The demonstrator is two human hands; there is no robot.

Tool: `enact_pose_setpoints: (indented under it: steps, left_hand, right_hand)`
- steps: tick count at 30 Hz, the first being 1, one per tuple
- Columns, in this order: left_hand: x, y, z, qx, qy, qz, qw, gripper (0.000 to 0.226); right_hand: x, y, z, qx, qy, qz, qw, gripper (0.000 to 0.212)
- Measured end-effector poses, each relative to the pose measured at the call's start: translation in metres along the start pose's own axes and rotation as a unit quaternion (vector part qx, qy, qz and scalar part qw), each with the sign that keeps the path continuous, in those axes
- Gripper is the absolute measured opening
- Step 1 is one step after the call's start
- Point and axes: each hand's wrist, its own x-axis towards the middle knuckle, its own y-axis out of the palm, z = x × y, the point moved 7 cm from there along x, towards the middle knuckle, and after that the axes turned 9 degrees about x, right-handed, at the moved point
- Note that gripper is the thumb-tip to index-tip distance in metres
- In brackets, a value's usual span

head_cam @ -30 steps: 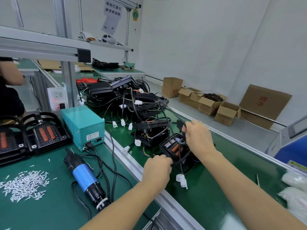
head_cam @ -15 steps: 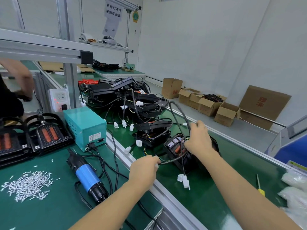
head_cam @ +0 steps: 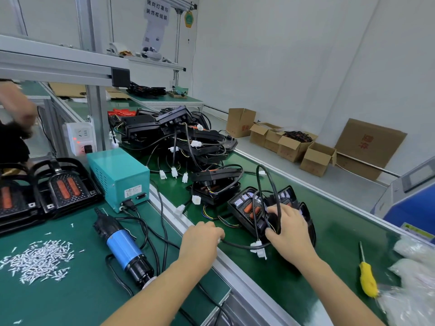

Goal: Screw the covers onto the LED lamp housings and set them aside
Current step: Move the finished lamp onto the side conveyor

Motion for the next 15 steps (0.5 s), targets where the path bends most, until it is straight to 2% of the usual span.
enact_pose_setpoints:
  steps: [4, 8, 10, 12, 15]
  left_hand:
    - [0.003, 0.003, 0.008, 0.033, -0.011, 0.001, 0.999, 0.049]
    - [0.002, 0.007, 0.021, 0.048, -0.04, -0.003, 0.998, 0.042]
    - [-0.001, 0.009, 0.024, 0.051, -0.045, -0.009, 0.998, 0.039]
    - [-0.002, 0.009, 0.025, 0.057, -0.048, -0.013, 0.997, 0.038]
    - [-0.003, 0.007, 0.025, 0.069, -0.052, -0.007, 0.996, 0.038]
  right_hand:
    - [0.003, -0.006, 0.0, 0.057, 0.031, -0.053, 0.996, 0.063]
    - [0.011, -0.02, 0.007, 0.065, 0.033, -0.134, 0.988, 0.074]
    - [0.021, -0.018, 0.013, -0.013, 0.024, -0.112, 0.993, 0.065]
    - [0.034, -0.007, 0.015, -0.115, 0.038, -0.047, 0.991, 0.053]
    - [0.05, 0.003, 0.021, -0.252, 0.058, 0.017, 0.966, 0.045]
